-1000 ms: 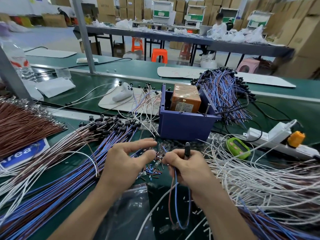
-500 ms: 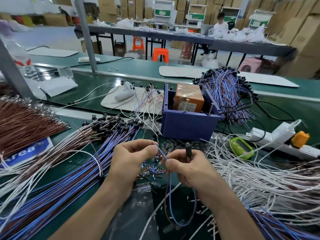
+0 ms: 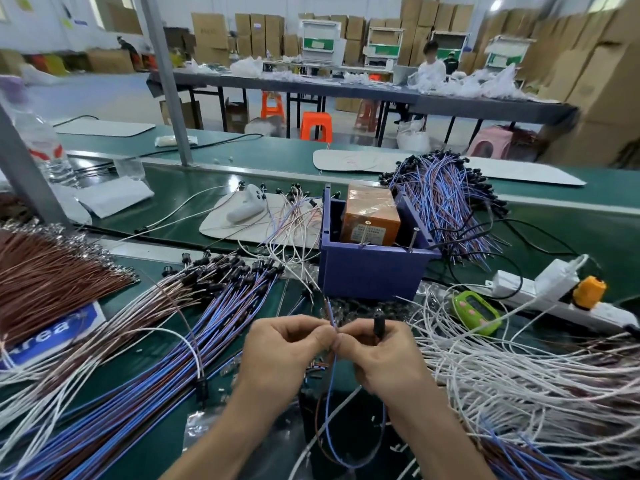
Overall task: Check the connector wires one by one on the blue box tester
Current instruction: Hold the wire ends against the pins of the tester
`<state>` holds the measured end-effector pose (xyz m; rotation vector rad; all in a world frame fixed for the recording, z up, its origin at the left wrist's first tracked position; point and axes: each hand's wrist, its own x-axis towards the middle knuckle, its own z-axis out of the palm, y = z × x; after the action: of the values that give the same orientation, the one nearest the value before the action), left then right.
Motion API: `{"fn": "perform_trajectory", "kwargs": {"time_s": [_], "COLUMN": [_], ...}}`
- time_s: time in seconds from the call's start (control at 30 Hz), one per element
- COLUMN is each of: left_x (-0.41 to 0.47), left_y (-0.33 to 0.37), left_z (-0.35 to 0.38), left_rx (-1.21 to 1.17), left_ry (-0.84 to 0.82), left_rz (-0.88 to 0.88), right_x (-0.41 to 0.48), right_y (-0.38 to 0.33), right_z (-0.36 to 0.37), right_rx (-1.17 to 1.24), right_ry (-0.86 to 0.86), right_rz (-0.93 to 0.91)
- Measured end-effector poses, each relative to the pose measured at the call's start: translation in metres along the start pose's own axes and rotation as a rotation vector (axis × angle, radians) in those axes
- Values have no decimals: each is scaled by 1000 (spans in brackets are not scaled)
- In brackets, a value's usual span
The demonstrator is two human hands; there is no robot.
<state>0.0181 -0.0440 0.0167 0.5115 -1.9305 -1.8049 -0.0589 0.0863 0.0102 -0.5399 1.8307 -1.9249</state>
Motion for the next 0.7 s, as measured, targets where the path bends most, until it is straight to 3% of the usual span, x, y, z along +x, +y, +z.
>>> {"fn": "perform_trajectory", "kwargs": {"time_s": [0.1, 0.27, 0.43, 0.7], "left_x": [4, 29, 55, 63], "left_y": [3, 16, 27, 25], "left_z": [10, 29, 52, 71], "left_rx": [-48, -344, -224, 47], "left_ry": [68, 246, 272, 291], "left_rz": [-65, -226, -206, -16], "right_x": [0, 6, 11, 16], "right_y": [-4, -10, -14, -9], "right_z": [1, -13, -28, -37], "right_rx": [25, 82, 289, 323], "right_ry": [95, 359, 466, 475], "right_rz": [28, 15, 36, 43]}}
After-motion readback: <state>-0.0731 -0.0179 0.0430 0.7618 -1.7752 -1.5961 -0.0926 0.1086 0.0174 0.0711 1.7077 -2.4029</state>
